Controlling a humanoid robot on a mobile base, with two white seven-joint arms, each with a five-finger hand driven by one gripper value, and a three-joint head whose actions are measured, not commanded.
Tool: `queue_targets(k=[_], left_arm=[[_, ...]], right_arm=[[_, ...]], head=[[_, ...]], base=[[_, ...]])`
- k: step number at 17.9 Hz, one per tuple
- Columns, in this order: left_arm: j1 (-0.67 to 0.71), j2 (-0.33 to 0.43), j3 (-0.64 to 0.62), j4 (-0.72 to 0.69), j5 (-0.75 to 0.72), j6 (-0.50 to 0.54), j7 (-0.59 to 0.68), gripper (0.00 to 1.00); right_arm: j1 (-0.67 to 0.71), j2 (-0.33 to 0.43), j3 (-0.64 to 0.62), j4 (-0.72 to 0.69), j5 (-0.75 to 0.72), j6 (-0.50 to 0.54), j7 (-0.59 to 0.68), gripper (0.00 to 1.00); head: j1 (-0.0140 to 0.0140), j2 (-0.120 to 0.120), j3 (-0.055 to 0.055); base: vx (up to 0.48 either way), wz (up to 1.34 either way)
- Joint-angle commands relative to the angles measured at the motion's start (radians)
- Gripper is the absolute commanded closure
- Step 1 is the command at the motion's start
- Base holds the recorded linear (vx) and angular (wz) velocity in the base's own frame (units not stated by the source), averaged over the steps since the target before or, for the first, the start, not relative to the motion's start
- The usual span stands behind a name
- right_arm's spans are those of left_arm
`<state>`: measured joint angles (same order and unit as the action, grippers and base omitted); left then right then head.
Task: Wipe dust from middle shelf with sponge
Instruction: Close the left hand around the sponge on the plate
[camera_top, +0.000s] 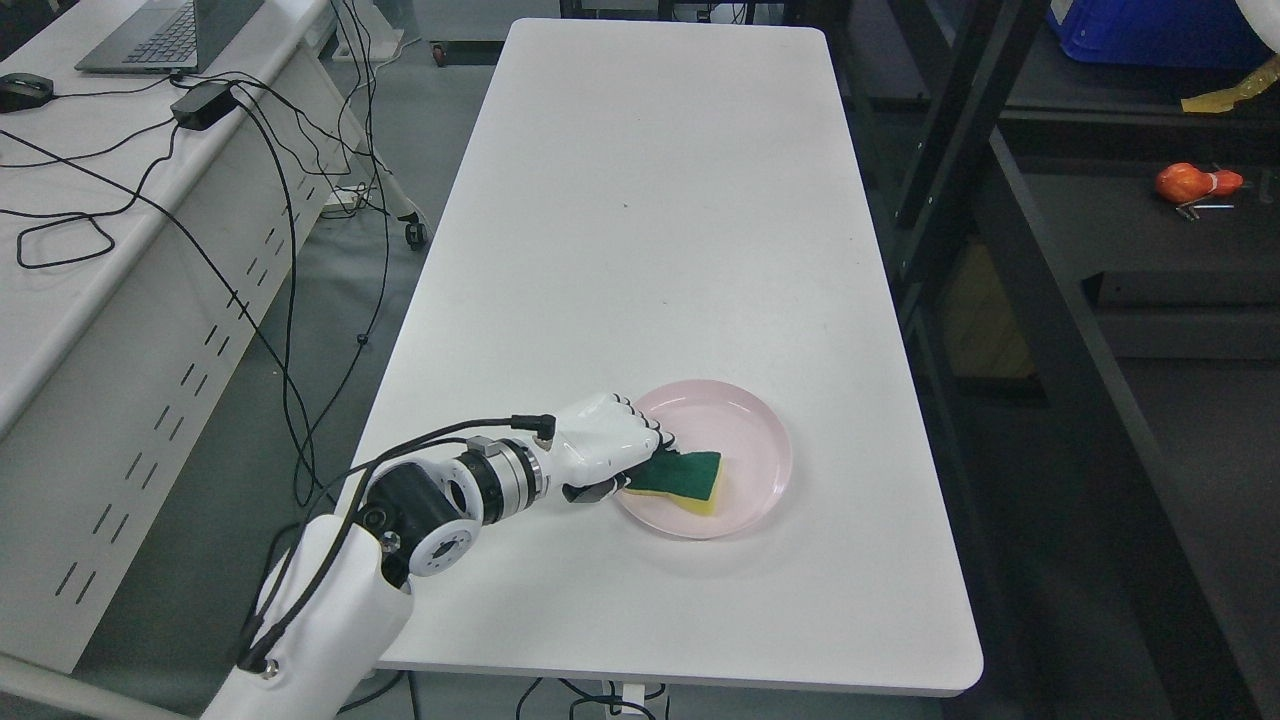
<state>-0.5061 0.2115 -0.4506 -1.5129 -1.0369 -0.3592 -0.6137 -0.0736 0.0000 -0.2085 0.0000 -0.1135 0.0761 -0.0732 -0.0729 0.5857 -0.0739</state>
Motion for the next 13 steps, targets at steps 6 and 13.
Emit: queue_targets(k=[6, 13], left_arm=[[0.077, -0.02, 0.351, 0.022, 0.364, -0.04, -0.011, 0.99], [0.019, -0.084, 0.509, 0.003, 0.512, -0.032, -0.021, 1.0]], right_arm=[[0.0, -0.017, 0.0, -0.017, 0.0, 0.001, 0.0, 0.0], [0.0, -0.017, 0.001, -0.017, 0.0, 0.001, 0.0, 0.0]], head=[[0.0, 0.0, 0.0], [0.0, 0.0, 0.0]], base=[[0.0, 0.0], [0.0, 0.0]])
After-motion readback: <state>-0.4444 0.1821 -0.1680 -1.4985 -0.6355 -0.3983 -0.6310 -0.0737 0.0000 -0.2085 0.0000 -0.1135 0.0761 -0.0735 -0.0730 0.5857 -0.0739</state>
